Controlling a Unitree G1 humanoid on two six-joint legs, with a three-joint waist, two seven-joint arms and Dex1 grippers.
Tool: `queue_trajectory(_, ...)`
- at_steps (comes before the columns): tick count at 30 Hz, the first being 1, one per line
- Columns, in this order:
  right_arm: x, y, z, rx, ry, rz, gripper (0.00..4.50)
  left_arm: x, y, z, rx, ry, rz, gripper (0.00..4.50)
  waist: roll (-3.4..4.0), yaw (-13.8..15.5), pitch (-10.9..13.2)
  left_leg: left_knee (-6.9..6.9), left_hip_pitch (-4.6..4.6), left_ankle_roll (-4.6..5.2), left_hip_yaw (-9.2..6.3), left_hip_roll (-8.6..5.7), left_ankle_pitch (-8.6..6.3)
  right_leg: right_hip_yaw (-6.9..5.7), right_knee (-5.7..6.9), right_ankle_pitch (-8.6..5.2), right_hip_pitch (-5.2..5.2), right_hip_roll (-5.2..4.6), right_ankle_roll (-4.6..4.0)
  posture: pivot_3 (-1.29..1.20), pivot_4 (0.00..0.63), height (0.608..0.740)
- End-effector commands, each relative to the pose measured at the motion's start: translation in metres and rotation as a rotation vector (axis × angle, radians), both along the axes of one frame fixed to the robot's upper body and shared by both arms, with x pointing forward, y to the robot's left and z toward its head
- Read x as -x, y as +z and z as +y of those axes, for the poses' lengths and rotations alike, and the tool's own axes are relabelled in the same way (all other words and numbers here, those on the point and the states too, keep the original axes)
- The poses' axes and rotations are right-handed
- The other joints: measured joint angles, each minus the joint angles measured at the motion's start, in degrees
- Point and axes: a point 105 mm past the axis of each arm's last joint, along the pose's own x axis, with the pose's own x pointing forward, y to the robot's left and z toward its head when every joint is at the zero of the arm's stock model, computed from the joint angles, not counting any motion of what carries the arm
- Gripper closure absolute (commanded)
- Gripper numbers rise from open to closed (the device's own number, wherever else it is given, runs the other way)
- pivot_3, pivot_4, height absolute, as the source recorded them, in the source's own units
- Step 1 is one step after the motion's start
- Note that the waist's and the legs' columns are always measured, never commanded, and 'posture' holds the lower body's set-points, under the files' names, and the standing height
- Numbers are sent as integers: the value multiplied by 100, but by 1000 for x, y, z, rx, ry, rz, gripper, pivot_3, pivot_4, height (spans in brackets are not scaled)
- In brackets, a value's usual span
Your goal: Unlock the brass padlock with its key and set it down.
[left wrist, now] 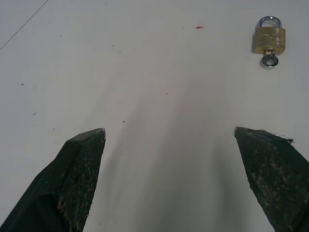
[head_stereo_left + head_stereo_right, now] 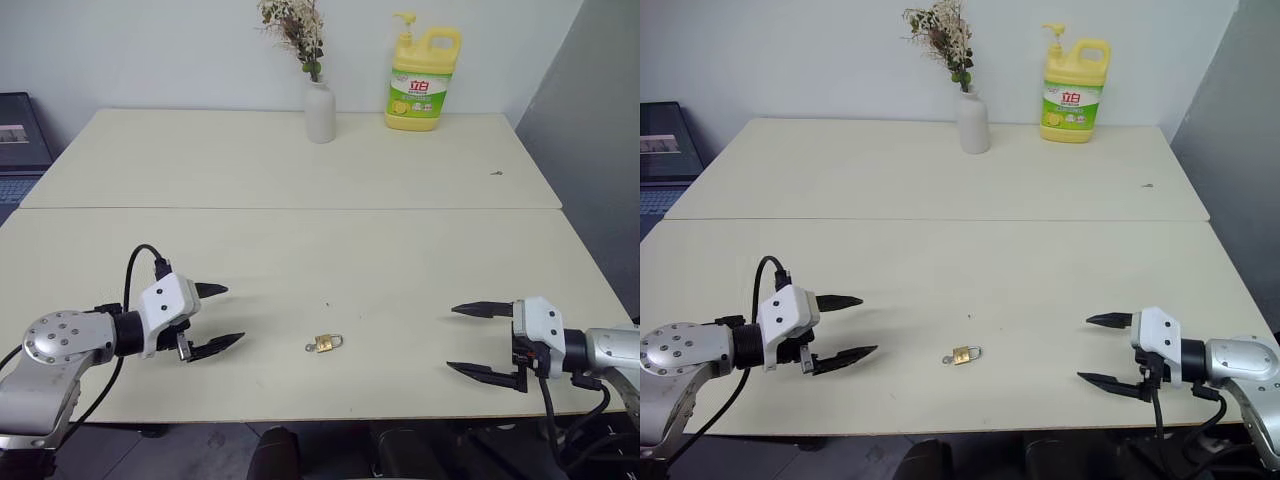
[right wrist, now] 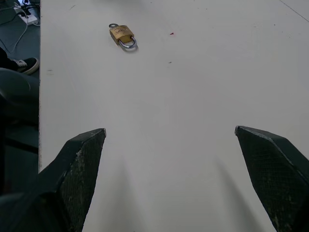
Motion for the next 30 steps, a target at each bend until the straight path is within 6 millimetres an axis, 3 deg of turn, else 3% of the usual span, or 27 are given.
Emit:
queue_trajectory(1, -1, 4, 5, 0, 37, -40, 0, 1, 13, -9, 33, -39, -47, 13, 0, 0, 0, 0, 0, 0, 0, 0, 0, 0, 0, 0, 0, 0, 0, 0, 150, 740)
queue_trajectory(8, -2, 0, 10, 8, 51, -30, 0, 7, 13, -15, -1, -68, -74, 13, 0, -1, 0, 0, 0, 0, -1, 0, 0, 0, 1, 0, 0, 0, 0, 0, 150, 740)
queue_trajectory(14, -2, 3, 15, 11, 81, -28, 0, 26, 5, -17, -26, -207, -14, 13, 0, -4, 0, 1, 1, 0, 0, 1, 0, 1, 1, 0, 0, 0, 0, 0, 150, 740)
queue_trajectory(18, -4, 9, 21, 6, 101, -39, 0, 26, 14, -17, 27, -207, -30, 13, 1, 1, 1, 2, 1, 0, 0, 1, 0, -1, 2, 0, 0, 0, 0, 0, 150, 740)
queue_trajectory(26, -8, 12, 34, 9, 128, -49, 0, 38, 11, -12, 44, -234, 111, 13, 2, -8, 1, 2, 1, 0, 0, 2, 0, -1, 2, -1, -1, 1, -2, 0, 150, 740)
queue_trajectory(30, -7, 14, 60, 8, 187, -54, 0, 50, 10, -17, -15, -302, 132, 13, 1, -24, 1, 2, 1, 0, 1, 3, 0, 0, 2, -1, -2, 1, -2, 0, 150, 740)
